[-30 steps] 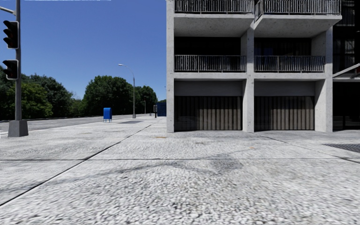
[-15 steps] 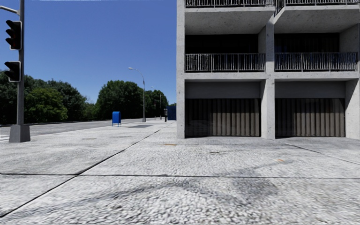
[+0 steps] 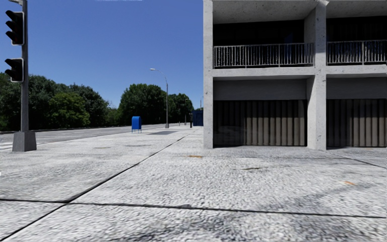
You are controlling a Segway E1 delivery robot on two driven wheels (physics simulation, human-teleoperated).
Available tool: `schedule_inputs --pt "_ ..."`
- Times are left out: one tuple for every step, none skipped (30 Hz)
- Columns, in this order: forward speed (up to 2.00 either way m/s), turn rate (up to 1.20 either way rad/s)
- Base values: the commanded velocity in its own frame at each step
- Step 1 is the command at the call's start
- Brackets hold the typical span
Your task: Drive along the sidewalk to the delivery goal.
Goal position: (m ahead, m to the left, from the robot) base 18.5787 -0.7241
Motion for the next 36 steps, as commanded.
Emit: schedule_inputs --pt "1.25 0.37" --pt "1.25 0.37" --pt "1.25 0.37" --pt "1.25 0.37" --pt "1.25 0.37" --pt "1.25 0.37" --pt "1.25 0.37" --pt "1.25 0.37" --pt "1.25 0.37" --pt "1.25 0.37" --pt "1.25 0.37" --pt "1.25 0.37" --pt "1.25 0.37" --pt "1.31 0.37" --pt "2.00 0.37" --pt "2.00 0.00" --pt "2.00 0.00" --pt "2.00 0.00" --pt "2.00 0.00" --pt "2.00 0.00" --pt "2.00 0.00" --pt "2.00 0.00" --pt "2.00 0.00" --pt "2.00 0.00" --pt "2.00 0.00" --pt "2.00 0.00" --pt "2.00 0.00" --pt "2.00 0.00" --pt "2.00 0.00" --pt "2.00 0.00" --pt "2.00 0.00" --pt "2.00 0.00" --pt "2.00 0.00" --pt "2.00 0.00" --pt "2.00 0.00" --pt "2.00 0.00"
